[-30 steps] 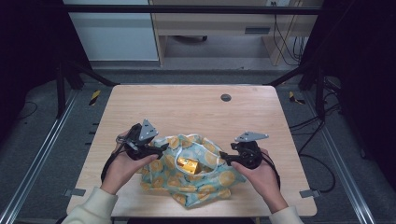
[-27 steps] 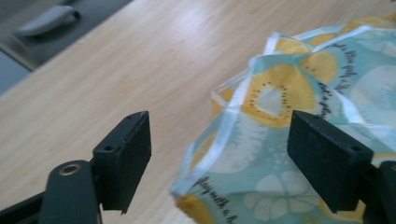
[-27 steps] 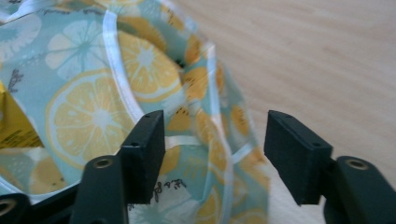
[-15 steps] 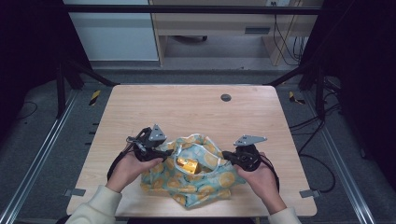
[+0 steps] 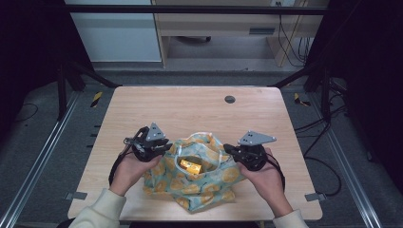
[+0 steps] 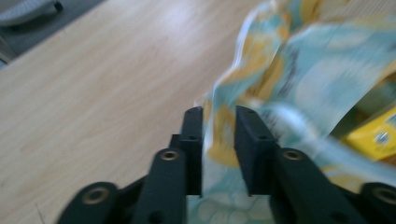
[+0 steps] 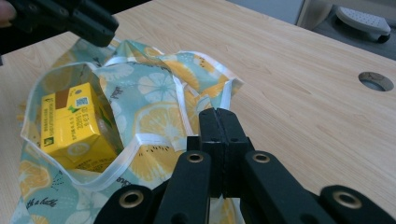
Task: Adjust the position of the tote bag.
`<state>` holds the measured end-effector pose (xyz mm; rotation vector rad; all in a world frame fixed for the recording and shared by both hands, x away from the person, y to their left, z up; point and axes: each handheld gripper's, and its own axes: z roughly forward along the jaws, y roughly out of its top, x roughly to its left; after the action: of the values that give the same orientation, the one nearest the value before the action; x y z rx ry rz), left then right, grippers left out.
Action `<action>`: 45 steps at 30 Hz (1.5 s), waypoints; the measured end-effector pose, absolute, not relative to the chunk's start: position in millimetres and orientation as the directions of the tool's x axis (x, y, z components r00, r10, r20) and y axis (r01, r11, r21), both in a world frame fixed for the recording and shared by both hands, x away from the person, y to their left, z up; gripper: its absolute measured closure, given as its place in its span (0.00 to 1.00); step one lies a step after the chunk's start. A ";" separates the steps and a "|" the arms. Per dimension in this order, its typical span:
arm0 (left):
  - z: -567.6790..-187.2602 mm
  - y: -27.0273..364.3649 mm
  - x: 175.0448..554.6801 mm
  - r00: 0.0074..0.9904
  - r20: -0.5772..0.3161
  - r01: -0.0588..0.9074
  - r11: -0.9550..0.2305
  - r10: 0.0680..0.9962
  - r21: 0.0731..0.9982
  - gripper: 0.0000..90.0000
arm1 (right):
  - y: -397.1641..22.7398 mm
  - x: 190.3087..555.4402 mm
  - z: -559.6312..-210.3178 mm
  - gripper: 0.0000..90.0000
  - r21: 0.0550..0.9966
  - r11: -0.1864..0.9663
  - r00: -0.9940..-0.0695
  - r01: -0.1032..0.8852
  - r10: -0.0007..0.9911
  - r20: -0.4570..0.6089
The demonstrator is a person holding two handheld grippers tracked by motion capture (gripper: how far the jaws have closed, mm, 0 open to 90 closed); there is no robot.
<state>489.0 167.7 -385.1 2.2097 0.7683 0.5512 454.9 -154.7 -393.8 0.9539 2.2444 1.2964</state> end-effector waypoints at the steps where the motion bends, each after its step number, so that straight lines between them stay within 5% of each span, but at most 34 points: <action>1: -381.2 164.7 489.7 0.726 0.159 0.345 -0.554 0.670 0.758 0.67 | -154.1 454.7 -393.0 1.00 0.866 0.346 -0.699 0.363 0.715 0.008; 5: -381.4 147.6 500.5 0.758 0.148 0.352 -0.589 0.635 0.727 0.48 | -152.5 455.0 -391.0 1.00 0.867 0.346 -0.703 0.358 0.712 0.006; 11: -400.2 146.0 513.8 0.776 0.133 0.398 -0.642 0.617 0.655 0.48 | -154.8 455.3 -390.0 1.00 0.871 0.343 -0.705 0.351 0.709 0.004; 15: -414.6 143.4 515.4 0.793 0.141 0.414 -0.693 0.593 0.590 0.62 | -154.5 454.9 -391.0 1.00 0.870 0.345 -0.707 0.352 0.708 0.005; 20: -415.8 145.0 515.4 0.773 0.140 0.415 -0.661 0.619 0.625 0.99 | -153.7 452.9 -391.0 1.00 0.877 0.337 -0.706 0.343 0.708 0.004; 31: -364.7 195.3 448.7 0.715 0.171 0.259 -0.484 0.678 0.836 1.00 | -163.3 424.3 -382.0 1.00 0.912 0.299 -0.709 0.282 0.705 -0.011; 45: -414.2 216.3 385.8 0.868 0.093 0.225 -0.553 0.488 0.802 1.00 | -176.9 377.7 -416.9 1.00 0.889 0.357 -0.778 0.286 0.628 -0.002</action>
<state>385.8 216.3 -414.2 2.1685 0.5135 0.3866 377.7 -176.9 -416.9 0.8052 2.2825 1.3906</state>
